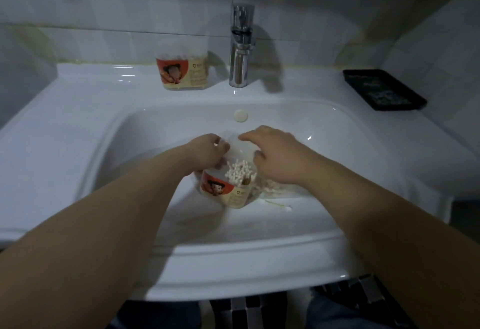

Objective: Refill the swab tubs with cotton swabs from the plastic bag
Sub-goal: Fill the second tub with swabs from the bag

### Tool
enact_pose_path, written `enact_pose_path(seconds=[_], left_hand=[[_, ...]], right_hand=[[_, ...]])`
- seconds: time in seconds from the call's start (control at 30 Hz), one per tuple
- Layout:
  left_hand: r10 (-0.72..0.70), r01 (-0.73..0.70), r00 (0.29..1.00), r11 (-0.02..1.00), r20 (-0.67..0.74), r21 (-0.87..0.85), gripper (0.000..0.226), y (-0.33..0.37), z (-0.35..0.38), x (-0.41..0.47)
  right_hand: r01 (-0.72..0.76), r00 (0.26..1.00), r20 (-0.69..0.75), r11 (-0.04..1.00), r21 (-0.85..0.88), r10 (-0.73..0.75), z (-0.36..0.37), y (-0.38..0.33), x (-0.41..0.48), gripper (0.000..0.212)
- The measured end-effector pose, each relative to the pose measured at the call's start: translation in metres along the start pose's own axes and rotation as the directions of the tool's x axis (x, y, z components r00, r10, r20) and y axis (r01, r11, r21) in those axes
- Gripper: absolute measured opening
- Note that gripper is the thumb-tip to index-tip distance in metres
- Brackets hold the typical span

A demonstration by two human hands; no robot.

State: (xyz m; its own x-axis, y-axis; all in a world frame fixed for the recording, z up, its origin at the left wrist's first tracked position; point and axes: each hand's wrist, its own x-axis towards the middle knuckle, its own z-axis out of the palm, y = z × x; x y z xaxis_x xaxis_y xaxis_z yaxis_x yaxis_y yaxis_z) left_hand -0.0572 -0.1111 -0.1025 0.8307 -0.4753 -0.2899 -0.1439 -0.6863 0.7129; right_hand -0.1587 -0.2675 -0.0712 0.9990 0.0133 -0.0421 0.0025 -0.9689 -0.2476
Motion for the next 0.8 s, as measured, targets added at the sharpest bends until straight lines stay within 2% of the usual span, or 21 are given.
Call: enact_pose_path(seconds=[0.07,0.17,0.37,0.6,0.73,0.8], left_hand=[[0.002,-0.002,1.000,1.000,0.005,0.004,0.036,0.000,0.000,0.000],[0.002,-0.002,1.000,1.000,0.010,0.013,0.036,0.000,-0.001,0.001],[-0.003,0.003,1.000,1.000,0.012,0.009,0.036,-0.001,0.000,0.001],[0.000,0.001,1.000,1.000,0.018,-0.024,0.032,-0.002,0.002,0.004],[0.006,-0.005,1.000,0.999,0.016,-0.042,0.031,-0.002,0.001,0.004],[0.004,-0.003,1.000,0.999,0.020,-0.032,0.031,-0.001,0.001,0.004]], right_hand=[[-0.059,0.997,0.037,0.993,-0.106,0.063,0.002,0.010,0.005,0.052],[-0.055,0.994,0.088,0.990,-0.132,0.067,0.005,0.011,0.006,0.052],[-0.079,0.996,0.022,0.990,-0.120,0.082,0.012,0.000,0.013,0.032],[-0.139,0.986,-0.065,0.975,0.175,0.152,0.012,-0.002,0.016,0.029],[-0.114,0.975,-0.133,0.918,0.380,0.176,0.008,0.004,0.016,0.041],[-0.105,0.975,-0.121,0.867,0.488,0.187,0.002,0.008,0.014,0.039]])
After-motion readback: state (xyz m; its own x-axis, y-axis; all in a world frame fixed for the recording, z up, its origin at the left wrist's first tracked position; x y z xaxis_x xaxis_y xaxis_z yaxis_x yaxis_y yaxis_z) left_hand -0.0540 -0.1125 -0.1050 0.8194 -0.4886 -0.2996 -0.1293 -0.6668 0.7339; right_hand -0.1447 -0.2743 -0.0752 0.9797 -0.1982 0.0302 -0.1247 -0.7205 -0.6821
